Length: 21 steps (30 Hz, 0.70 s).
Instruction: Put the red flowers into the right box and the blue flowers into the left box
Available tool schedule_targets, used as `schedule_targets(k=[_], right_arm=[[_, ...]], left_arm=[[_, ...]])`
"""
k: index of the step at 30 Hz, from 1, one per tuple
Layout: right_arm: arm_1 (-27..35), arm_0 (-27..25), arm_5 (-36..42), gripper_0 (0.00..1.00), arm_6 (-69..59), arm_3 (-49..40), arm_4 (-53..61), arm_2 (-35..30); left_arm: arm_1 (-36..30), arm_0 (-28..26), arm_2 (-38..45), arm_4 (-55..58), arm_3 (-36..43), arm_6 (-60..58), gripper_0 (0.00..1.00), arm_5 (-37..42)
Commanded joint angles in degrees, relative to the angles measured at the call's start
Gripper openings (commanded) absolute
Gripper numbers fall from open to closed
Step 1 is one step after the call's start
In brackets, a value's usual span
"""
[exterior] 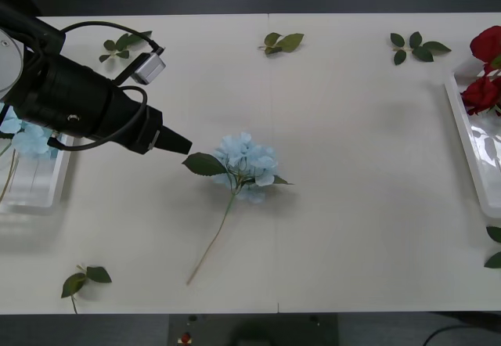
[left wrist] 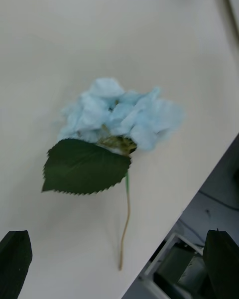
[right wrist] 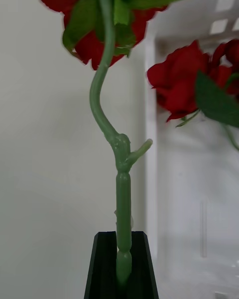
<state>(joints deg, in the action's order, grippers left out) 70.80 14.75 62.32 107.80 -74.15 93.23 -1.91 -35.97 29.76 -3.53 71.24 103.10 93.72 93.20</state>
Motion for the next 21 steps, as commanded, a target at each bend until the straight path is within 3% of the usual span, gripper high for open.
schedule_targets(k=[1,7,14,21], right_arm=[[-0.1,1.2,-3.1,0.00,-0.2,-0.5,-6.9,-2.5],[-0.4,1.2,-6.1,0.00,-0.4,-0.5,-18.3,-2.2],[-1.7,1.1,-7.1,0.00,-0.6,2.6,-25.3,-2.1],[-3.6,1.2,-12.9,0.00,-1.2,5.0,-30.1,0.3]], left_arm=[[1.0,-1.2,0.0,-7.1,6.2,-1.8,1.00,5.5],[3.4,-2.0,-4.3,-18.2,11.7,-3.1,1.00,10.7],[4.5,-2.2,-11.4,-25.8,12.9,-4.3,1.00,8.1],[7.5,-3.0,-17.2,-32.6,12.7,-5.2,1.00,7.2]])
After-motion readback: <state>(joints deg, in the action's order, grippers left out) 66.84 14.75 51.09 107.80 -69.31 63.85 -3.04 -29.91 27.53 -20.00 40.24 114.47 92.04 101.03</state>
